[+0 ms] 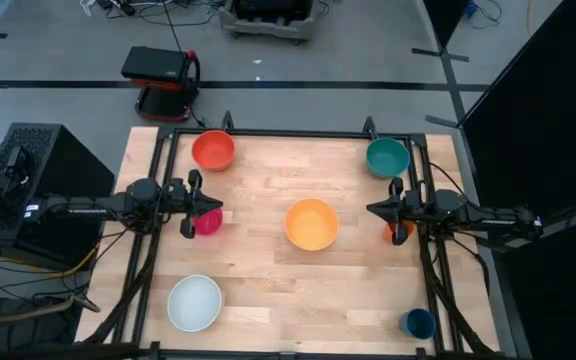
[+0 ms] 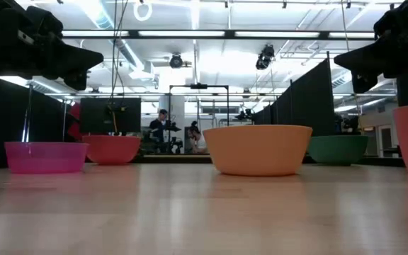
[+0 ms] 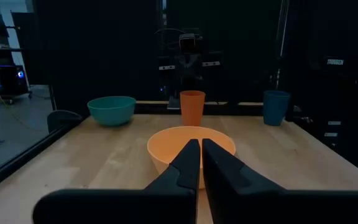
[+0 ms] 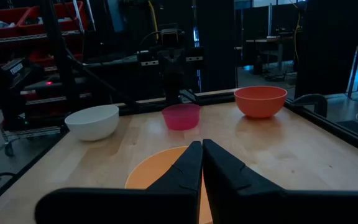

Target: Nest bowls inside each other

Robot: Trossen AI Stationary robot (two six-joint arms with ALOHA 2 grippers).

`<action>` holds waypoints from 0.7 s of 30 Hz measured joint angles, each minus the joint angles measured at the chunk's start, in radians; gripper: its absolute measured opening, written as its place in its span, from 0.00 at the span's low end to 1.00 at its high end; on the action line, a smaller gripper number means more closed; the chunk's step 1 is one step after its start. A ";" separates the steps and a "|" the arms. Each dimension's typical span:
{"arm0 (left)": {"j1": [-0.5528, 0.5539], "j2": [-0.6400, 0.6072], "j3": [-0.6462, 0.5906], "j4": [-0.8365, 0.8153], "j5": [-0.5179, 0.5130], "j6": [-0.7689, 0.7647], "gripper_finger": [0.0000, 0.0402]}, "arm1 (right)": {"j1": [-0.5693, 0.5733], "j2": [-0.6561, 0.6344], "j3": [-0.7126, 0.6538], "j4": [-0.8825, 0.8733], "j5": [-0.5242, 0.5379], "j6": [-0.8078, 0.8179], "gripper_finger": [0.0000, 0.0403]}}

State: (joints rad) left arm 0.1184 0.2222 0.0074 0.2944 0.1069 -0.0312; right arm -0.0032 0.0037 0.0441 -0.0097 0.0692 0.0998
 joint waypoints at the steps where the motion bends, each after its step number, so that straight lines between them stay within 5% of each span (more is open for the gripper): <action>1: 0.000 0.000 0.000 0.000 0.000 0.000 0.02 | 0.000 0.000 0.000 0.000 0.000 0.000 0.00; 21: 0.000 0.000 0.000 0.024 -0.008 -0.017 0.02 | 0.000 0.000 0.000 0.008 0.000 0.000 0.00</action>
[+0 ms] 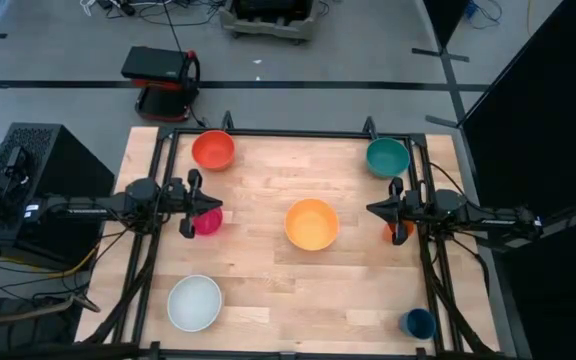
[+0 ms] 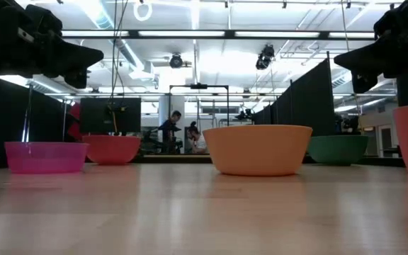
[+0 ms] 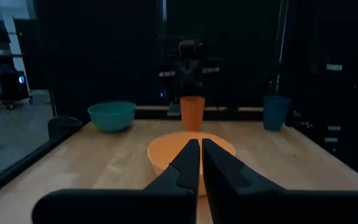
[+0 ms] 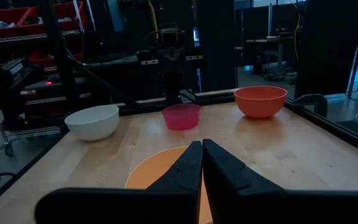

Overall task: Nest bowls inside each other
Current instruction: Stack the orange bowl on top of the yellow bowl

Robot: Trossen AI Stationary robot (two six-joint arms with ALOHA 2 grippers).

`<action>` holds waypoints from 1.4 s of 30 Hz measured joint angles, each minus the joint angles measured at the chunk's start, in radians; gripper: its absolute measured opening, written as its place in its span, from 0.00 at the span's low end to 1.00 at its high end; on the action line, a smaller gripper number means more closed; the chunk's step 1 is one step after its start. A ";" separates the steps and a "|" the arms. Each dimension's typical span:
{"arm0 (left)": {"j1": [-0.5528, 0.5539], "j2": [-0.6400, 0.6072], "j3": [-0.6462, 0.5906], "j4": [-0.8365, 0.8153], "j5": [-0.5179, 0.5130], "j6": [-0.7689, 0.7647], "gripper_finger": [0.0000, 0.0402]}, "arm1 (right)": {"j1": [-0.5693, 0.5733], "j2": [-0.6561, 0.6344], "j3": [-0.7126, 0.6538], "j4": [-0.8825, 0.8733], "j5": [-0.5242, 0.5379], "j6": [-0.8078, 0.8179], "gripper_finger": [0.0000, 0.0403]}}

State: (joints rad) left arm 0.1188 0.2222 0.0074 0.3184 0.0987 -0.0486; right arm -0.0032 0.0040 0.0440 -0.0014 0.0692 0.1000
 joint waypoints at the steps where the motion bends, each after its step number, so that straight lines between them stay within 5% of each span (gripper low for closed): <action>1: 0.000 0.000 0.000 0.003 -0.001 -0.004 0.02 | 0.000 0.000 0.000 0.002 0.000 0.000 0.00; 17: 0.000 0.000 0.000 0.059 -0.052 -0.040 0.00 | 0.000 0.000 0.000 0.080 0.000 -0.001 0.00; 25: 0.000 0.000 0.000 0.299 -0.102 -0.039 0.00 | 0.000 0.000 0.000 0.323 0.039 -0.006 0.00; 42: 0.000 0.000 0.047 0.377 -0.288 -0.064 0.00 | 0.000 0.000 0.000 0.775 0.033 0.260 0.00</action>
State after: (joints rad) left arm 0.1188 0.2222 0.0545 0.6957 -0.1898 -0.1126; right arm -0.0032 0.0036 0.0444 0.7739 0.1019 0.3602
